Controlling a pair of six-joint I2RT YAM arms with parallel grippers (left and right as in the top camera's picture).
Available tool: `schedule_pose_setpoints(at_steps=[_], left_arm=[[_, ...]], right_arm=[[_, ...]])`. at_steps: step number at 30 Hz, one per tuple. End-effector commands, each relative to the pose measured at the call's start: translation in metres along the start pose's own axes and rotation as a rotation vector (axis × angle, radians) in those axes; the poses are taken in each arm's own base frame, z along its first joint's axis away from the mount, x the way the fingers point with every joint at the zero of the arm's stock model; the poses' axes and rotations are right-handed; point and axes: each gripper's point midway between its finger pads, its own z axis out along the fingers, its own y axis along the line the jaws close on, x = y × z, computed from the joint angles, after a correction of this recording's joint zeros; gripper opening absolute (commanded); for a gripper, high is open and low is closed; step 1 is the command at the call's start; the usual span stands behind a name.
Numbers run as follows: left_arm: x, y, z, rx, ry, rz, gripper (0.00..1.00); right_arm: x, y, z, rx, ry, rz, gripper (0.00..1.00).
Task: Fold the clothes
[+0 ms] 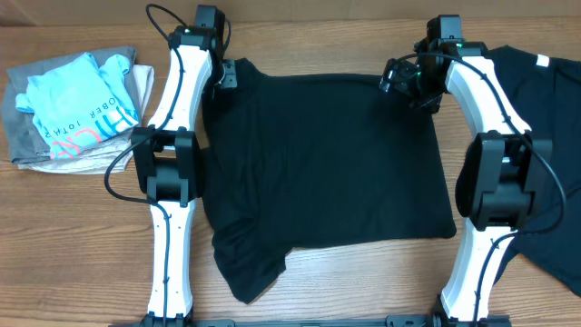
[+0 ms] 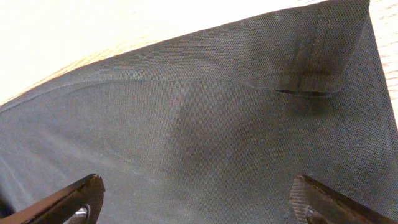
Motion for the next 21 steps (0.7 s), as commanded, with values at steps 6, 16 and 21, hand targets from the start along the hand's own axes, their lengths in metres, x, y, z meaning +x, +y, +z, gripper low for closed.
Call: schedule_pose_setpoints(at_steps=[6, 16, 21], left_arm=[[-0.005, -0.004, 0.021, 0.017, -0.022, -0.026, 0.1], [-0.026, -0.007, 0.035, 0.032, -0.107, -0.042, 0.11], [-0.033, -0.005, 0.034, 0.04, -0.135, -0.088, 0.11]], right_arm=[[0.003, 0.003, 0.003, -0.008, 0.008, -0.006, 1.0], [0.003, 0.004, 0.003, -0.008, 0.009, -0.006, 1.0], [0.003, 0.003, 0.003, -0.008, 0.008, -0.006, 1.0]])
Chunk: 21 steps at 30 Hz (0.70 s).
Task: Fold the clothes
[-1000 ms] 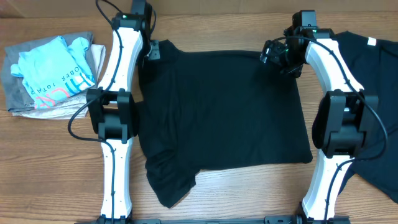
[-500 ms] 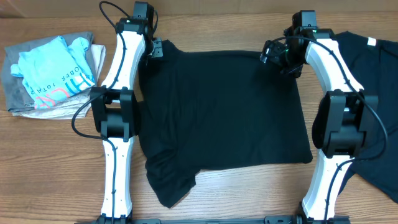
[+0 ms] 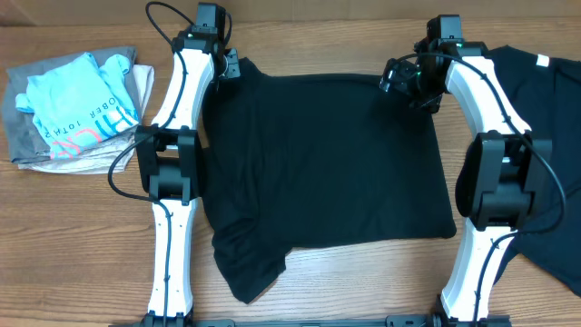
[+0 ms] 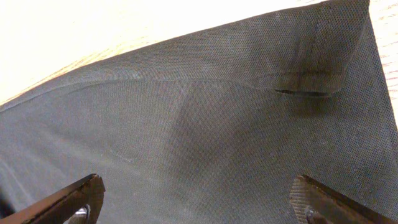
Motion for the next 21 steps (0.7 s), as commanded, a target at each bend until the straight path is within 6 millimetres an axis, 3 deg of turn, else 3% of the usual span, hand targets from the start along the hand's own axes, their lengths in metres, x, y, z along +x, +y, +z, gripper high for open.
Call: schedule_pose_setpoints(at_steps=[1, 5, 10, 17, 21], left_arm=[[0.004, 0.008, 0.016, -0.008, 0.01, -0.048, 0.11], [-0.007, 0.017, 0.015, -0.022, -0.027, -0.059, 0.11], [-0.039, 0.015, -0.009, -0.002, -0.119, -0.019, 0.2], [-0.088, -0.004, -0.09, 0.046, -0.271, 0.016, 0.25], [-0.086, -0.012, -0.138, 0.065, -0.275, -0.017, 0.3]], right_arm=[[0.003, 0.004, 0.003, -0.008, 0.009, -0.006, 1.0], [0.003, 0.004, 0.003, -0.008, 0.009, -0.006, 1.0], [0.003, 0.004, 0.003, -0.008, 0.009, -0.006, 1.0], [0.003, 0.004, 0.003, -0.008, 0.009, -0.006, 1.0], [0.003, 0.004, 0.003, -0.008, 0.009, -0.006, 1.0]])
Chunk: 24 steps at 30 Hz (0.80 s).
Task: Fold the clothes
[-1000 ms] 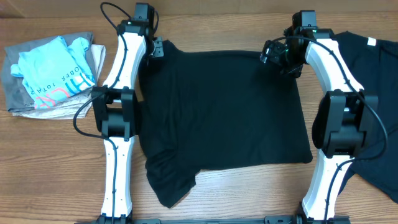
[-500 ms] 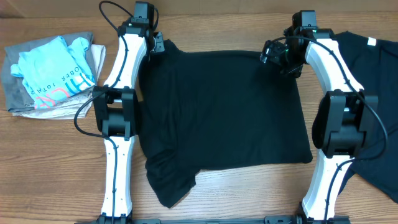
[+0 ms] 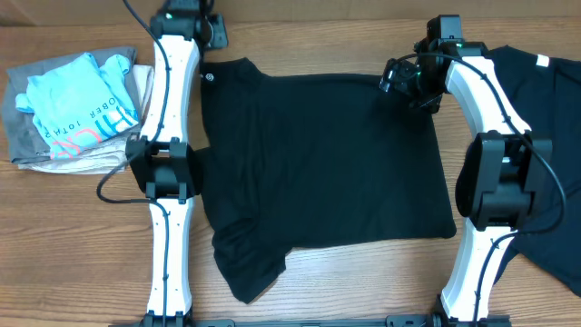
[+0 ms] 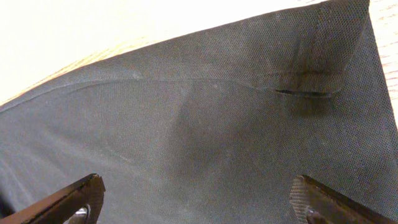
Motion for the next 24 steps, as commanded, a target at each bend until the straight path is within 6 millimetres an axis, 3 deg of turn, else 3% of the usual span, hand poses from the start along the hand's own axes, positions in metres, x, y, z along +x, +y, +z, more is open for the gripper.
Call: schedule_pose_setpoints(at_steps=[1, 5, 7, 11, 24], left_arm=[[-0.02, -0.016, -0.051, 0.026, -0.064, -0.026, 0.34], [-0.017, -0.019, -0.072, 0.027, -0.054, -0.019, 0.65], [-0.012, -0.018, -0.071, 0.023, -0.034, -0.019, 1.0], [0.002, -0.019, -0.065, 0.033, 0.025, -0.015, 1.0], [0.003, -0.017, -0.064, 0.029, 0.028, -0.016, 1.0]], right_arm=[[0.003, 0.004, 0.003, -0.009, 0.009, -0.006, 1.0], [0.003, 0.004, 0.003, -0.009, 0.009, -0.006, 1.0], [0.003, 0.004, 0.003, -0.009, 0.009, -0.006, 1.0], [0.003, 0.004, 0.003, -0.008, 0.009, -0.006, 1.0], [0.002, 0.004, 0.003, -0.011, 0.004, -0.007, 1.0]])
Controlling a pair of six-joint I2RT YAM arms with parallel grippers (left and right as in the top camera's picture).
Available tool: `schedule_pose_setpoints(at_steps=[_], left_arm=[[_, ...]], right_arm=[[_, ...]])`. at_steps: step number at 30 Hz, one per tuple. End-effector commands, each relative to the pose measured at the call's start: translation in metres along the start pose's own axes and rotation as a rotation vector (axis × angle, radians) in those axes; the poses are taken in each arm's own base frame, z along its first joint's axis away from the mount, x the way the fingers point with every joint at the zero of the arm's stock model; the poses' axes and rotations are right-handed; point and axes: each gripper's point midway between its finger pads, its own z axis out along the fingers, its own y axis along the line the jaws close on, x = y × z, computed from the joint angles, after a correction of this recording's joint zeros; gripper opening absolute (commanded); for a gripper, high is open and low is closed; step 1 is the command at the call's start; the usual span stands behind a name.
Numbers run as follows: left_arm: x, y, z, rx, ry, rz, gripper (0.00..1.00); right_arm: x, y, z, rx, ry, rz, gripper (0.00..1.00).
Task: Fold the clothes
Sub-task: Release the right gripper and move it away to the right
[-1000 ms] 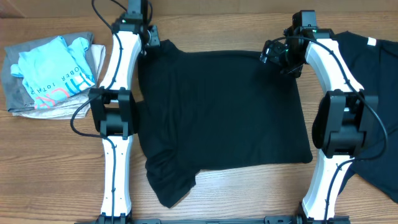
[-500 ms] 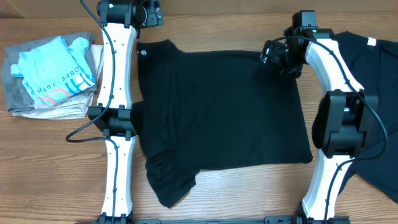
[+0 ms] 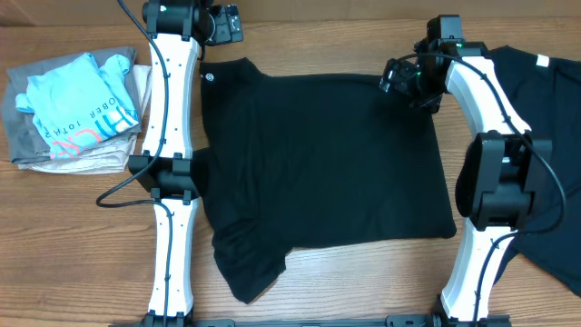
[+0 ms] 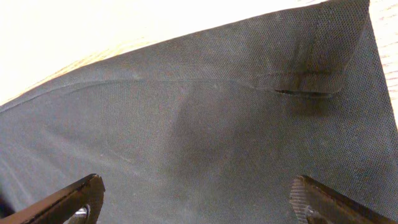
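A black T-shirt (image 3: 327, 163) lies spread flat across the middle of the table, one sleeve bunched at its near left (image 3: 250, 268). My right gripper (image 3: 399, 80) hovers over the shirt's far right corner, open wide; in the right wrist view (image 4: 196, 186) only black cloth (image 4: 205, 124) shows between the fingers, with the hemmed corner (image 4: 311, 81) beyond. My left gripper (image 3: 225, 23) is past the shirt's far left corner, over bare wood, apparently open and holding nothing. A small white mark (image 3: 209, 77) shows on that corner.
A folded pile, a light blue shirt on grey cloth (image 3: 73, 109), lies at the far left. Another black garment (image 3: 545, 136) lies at the right edge, behind my right arm. Both arms' bases stand at the near edge.
My left gripper has shifted slightly right and stays beyond the shirt's far edge. The right gripper and the shirt have not moved.
My left gripper was at the shirt's far left corner at the first two moments. By the third it was off the cloth, beyond the far edge, and the corner lay flat. My right gripper stayed open over the far right corner throughout.
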Motion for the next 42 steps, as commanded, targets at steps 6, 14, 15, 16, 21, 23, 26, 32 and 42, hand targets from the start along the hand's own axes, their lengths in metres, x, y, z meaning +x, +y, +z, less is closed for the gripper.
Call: schedule_pose_setpoints(at_steps=[6, 14, 15, 16, 21, 23, 26, 32, 42], left_arm=[[-0.002, -0.003, -0.005, 0.014, -0.006, -0.006, 1.0], [-0.002, -0.002, -0.005, 0.014, -0.006, -0.006, 1.0], [-0.002, -0.002, -0.005, 0.014, -0.006, -0.006, 1.0], [-0.002, -0.002, -0.005, 0.014, -0.006, -0.006, 1.0], [-0.002, -0.003, -0.005, 0.014, -0.006, -0.006, 1.0], [-0.002, -0.002, -0.005, 0.014, -0.006, -0.006, 1.0], [-0.002, -0.003, -0.005, 0.014, -0.006, -0.006, 1.0], [-0.002, -0.002, -0.005, 0.014, -0.006, -0.006, 1.0], [-0.002, -0.002, -0.005, 0.014, -0.006, -0.006, 1.0]], right_arm=[[0.039, 0.006, 0.0, -0.037, 0.161, 0.055, 1.0], [0.033, 0.001, 0.002, 0.006, 0.129, 0.046, 0.04], [0.03, 0.003, 0.003, 0.001, 0.113, 0.038, 0.04], [0.026, 0.005, 0.004, 0.004, 0.097, 0.033, 0.04], [0.01, 0.002, 0.007, 0.079, 0.003, 0.042, 0.04], [0.006, 0.003, 0.007, 0.09, -0.017, 0.039, 0.04], [0.002, 0.005, 0.012, 0.089, -0.036, 0.032, 0.04], [0.004, -0.009, 0.046, 0.123, -0.019, 0.084, 0.04], [-0.017, -0.009, 0.067, 0.104, -0.1, 0.067, 0.04]])
